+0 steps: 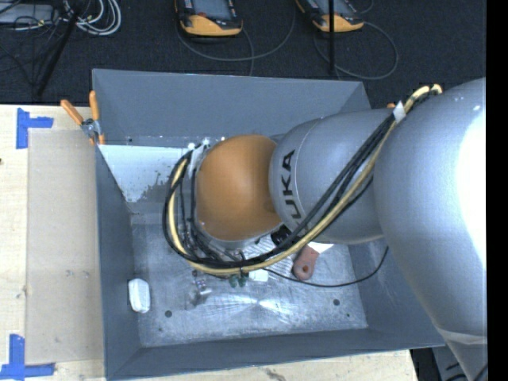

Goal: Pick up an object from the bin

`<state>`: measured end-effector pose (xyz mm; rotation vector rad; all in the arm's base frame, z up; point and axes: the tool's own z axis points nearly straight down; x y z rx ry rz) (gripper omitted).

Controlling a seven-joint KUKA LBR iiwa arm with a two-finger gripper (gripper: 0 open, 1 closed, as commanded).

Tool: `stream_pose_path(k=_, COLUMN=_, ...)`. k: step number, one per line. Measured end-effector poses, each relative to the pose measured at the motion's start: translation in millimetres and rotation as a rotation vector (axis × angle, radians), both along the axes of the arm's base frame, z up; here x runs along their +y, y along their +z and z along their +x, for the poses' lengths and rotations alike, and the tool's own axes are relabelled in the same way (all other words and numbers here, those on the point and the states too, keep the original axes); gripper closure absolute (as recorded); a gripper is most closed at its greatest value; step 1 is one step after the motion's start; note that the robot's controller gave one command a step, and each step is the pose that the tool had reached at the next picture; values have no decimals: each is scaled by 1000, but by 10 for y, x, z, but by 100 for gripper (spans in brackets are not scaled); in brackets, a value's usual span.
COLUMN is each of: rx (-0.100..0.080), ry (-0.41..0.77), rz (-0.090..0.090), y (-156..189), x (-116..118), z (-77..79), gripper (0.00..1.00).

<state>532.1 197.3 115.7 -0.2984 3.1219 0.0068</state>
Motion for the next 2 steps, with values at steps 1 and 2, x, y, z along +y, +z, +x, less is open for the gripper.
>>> stream_pose_path(k=1, rx=12, ry=56, rz=-7, y=-167, x=-468, z=68, gripper=0)
stream_pose_path(k=2, rx=5, ry=-177, rz=-4, y=-59, x=-601, z=271, gripper=0)
